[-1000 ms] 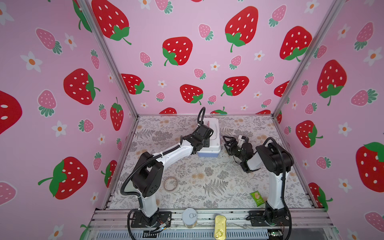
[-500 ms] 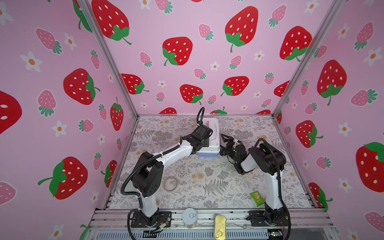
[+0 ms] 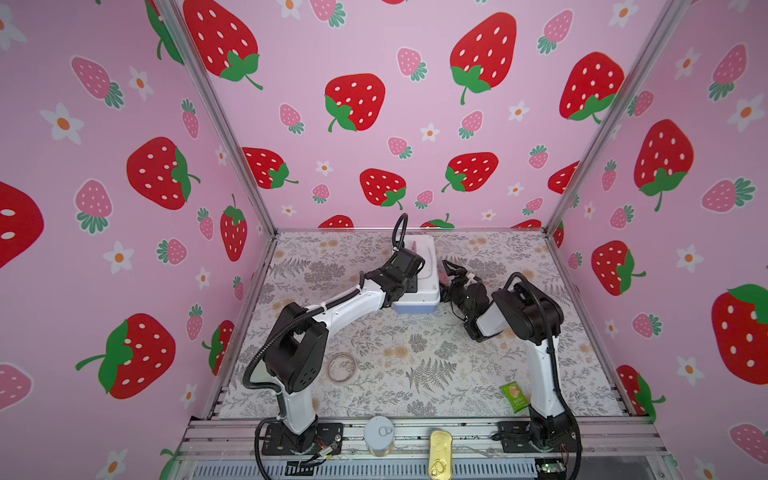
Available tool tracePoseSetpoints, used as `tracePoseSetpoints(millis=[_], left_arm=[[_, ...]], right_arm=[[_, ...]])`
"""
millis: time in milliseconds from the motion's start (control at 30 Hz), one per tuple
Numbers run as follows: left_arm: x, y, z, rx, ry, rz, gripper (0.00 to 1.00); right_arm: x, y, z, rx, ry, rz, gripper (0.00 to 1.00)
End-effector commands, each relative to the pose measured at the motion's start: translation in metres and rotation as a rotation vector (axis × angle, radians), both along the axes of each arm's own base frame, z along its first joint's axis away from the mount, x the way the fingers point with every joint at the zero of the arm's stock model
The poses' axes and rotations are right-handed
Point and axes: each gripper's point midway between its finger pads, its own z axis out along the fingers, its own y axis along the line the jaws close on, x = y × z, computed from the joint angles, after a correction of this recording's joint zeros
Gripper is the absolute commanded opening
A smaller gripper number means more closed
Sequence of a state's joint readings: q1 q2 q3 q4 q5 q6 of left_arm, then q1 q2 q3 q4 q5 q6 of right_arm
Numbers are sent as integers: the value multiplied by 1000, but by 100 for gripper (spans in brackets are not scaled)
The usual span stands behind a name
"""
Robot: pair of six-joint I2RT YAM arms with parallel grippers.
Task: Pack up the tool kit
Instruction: 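Push the pink latch up toward the lid with the right gripper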
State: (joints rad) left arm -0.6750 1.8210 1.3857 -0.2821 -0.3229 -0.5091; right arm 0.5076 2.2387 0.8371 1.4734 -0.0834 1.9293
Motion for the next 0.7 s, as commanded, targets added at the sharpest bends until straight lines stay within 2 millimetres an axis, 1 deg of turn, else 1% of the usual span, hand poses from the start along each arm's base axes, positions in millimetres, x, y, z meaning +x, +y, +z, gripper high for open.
tracePoseSetpoints(millis=[0,100,233,333,467,667], left_arm=[[-10,-7,-26,3,69,-31,59],[-11,-8,-27,2,72,-34,59],[-10,-9,-26,-1,73,-37,59],[-10,-9,-24,-2,71,-40,59],[-10,-8,-22,0,68,-39,59],[-10,-9,-23,1,73,-40,58]], right_arm=[[-4,-9,-17,-64,40,12,92],[0,-14,-9,-122,-8,24,86],[7,-4,0,-160,-74,85,74],[10,2,6,-164,-120,110,69],[13,4,17,-192,-183,127,63],[12,3,34,-301,-254,145,62]])
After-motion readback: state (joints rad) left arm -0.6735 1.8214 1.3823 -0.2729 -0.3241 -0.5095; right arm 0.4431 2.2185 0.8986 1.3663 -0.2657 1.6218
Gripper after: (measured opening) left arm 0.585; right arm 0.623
